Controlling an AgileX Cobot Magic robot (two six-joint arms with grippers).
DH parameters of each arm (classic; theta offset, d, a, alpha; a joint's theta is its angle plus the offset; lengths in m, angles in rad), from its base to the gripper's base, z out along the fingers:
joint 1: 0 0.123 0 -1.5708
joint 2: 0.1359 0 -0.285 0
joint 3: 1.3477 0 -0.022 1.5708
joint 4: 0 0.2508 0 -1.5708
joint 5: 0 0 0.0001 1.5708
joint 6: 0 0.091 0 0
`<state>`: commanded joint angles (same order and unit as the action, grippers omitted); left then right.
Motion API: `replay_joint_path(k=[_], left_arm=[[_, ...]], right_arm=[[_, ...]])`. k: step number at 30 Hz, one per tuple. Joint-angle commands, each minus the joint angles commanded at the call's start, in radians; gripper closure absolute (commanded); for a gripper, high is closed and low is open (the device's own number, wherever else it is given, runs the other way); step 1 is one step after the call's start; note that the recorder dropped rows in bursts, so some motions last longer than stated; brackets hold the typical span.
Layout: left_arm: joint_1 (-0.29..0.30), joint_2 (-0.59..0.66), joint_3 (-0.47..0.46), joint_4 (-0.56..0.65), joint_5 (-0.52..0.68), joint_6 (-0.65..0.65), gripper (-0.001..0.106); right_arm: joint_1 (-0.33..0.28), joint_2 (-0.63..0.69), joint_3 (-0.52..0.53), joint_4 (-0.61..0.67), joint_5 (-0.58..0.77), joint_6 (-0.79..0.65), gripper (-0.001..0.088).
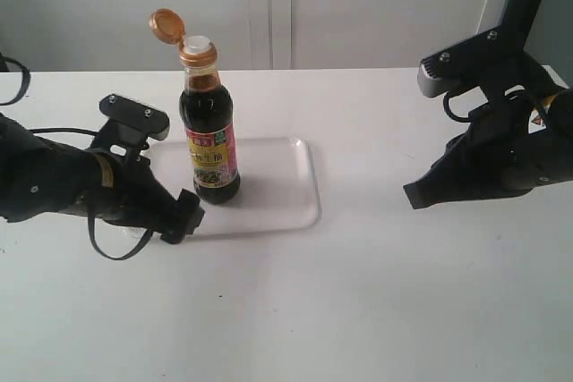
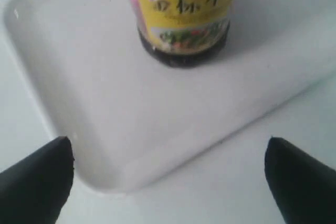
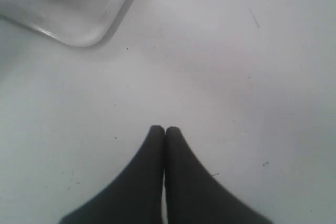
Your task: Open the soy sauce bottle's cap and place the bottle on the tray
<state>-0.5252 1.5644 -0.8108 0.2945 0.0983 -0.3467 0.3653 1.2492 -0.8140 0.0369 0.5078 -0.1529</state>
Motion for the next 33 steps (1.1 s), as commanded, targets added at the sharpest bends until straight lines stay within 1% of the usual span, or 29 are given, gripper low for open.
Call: replay_joint_path(k=[2,3,5,6,10,12,14,16,17,19,21,25,29,31,33], left_arm=[[0.0,-0.025,0.0,0.0,0.081,0.0,0.023],[0.0,-0.042,0.0,0.0,0.134,0.007,0.031],[0.0,-0.065,0.0,0.0,0.205,0.009,0.042],[0.0,-0.082,0.0,0.0,0.243,0.009,0.051],[0.0,-0.135,0.0,0.0,0.375,0.021,0.077],[0.0,-0.154,-0.009,0.0,0.451,0.057,0.088],[0.0,-0.163,-0.021,-0.004,0.53,0.082,0.095],[0.0,-0.169,-0.037,-0.006,0.618,0.119,0.104],[0.0,-0.169,-0.044,-0.006,0.668,0.128,0.105],[0.002,-0.169,-0.058,-0.006,0.748,0.15,0.105],[0.004,-0.169,-0.063,-0.011,0.824,0.161,0.105],[0.004,-0.169,-0.063,-0.022,0.926,0.168,0.105],[0.004,-0.182,-0.063,-0.045,0.969,0.168,0.105],[0.004,-0.207,-0.061,-0.065,0.966,0.168,0.105],[0.004,-0.24,-0.061,-0.077,0.942,0.168,0.105]], right_arm=[[0.0,0.0,0.0,0.0,0.0,0.0,0.0868],[0.0,0.0,0.0,0.0,0.0,0.0,0.0868],[0.0,0.0,0.0,0.008,0.008,0.0,0.0868],[0.0,0.0,0.0,0.01,0.015,0.0,0.0868],[0.0,0.0,0.0,0.01,0.06,0.0,0.0868],[0.0,0.0,-0.002,0.01,0.098,0.0,0.0868],[-0.003,0.0,-0.013,0.007,0.141,0.0,0.0868],[-0.019,0.0,-0.032,0.007,0.203,0.0,0.0868],[-0.029,0.0,-0.043,0.007,0.235,0.0,0.0868],[-0.057,0.0,-0.062,0.004,0.293,0.0,0.0868],[-0.096,0.0,-0.074,0.004,0.337,0.0,0.0868],[-0.175,0.0,-0.075,0.004,0.382,0.01,0.0868],[-0.232,-0.01,-0.071,-0.047,0.411,0.075,0.0868],[-0.254,-0.034,-0.066,-0.08,0.41,0.105,0.0868],[-0.268,-0.076,-0.051,-0.099,0.377,0.112,0.0868]])
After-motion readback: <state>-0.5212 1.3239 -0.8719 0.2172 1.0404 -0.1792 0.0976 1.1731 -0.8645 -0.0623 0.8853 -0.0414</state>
